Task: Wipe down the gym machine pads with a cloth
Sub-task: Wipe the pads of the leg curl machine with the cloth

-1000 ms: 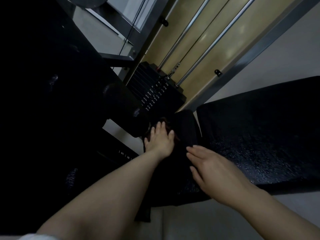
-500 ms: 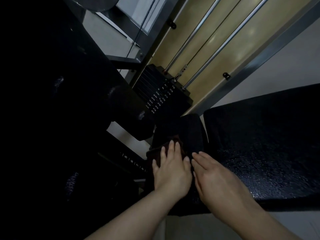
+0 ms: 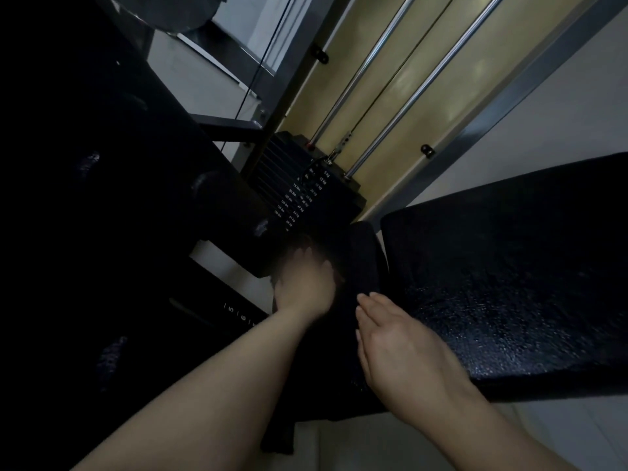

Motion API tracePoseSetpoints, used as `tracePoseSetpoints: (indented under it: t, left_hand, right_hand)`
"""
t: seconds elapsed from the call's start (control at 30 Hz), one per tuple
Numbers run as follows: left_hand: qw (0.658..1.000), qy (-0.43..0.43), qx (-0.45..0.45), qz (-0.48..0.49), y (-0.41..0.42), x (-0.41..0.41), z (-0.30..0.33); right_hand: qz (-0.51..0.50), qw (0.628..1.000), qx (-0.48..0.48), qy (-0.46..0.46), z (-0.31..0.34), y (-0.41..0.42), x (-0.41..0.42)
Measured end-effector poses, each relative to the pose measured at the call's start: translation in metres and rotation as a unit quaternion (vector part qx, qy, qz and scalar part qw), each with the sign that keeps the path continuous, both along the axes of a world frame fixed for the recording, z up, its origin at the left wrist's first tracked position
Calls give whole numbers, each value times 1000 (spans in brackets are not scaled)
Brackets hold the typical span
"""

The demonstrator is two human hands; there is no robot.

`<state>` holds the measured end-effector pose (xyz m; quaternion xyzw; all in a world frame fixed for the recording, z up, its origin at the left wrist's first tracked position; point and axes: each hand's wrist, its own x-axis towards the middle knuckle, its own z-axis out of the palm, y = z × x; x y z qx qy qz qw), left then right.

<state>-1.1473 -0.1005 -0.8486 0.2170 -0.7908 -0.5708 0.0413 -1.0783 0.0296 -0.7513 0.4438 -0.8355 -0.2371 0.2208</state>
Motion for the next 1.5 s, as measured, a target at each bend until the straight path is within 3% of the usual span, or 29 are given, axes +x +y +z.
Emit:
tracePoseSetpoints:
  t: [0.13,0.33,0.53,0.67,0.8,0.9,1.0,1.17,1.33,1.5]
  left_hand:
    - [997,-64,31,16,22,66,-2]
    - [996,-83,-13,-25,50,141,10]
    - [997,-27,-40,-54,18,50,15]
    - [999,-8,-30,-32,7,15,13]
    - [1000,14,-20,0,19,44,11]
    - [998,38,-29,-33,43,104,13]
    - [998,36,-27,-54,49,125,16]
    - [1000,-20,-5,-22,20,34,14]
    - [1000,-20,11,1,-10,-31,-7]
    - [1000,0,2,-1,-2,-5,-15]
  right_hand:
    - [13,1000,8,-9,-1,1,1]
    - [6,1000,13,-16,-2,4,-2]
    - [-42,997,-25,-57,0,-9,-4]
    - [-132,983,-76,-103,-3,-21,0]
    - [-131,970,-180,-98,-12,-25,7]
    - [-104,966,-218,-88,-17,-24,14]
    - [-97,969,-216,-71,-17,-23,11]
    - [-91,968,-225,-67,-16,-24,10]
    - [-119,965,-222,-74,-17,-25,11]
    - [-115,963,-232,-69,-14,-28,14]
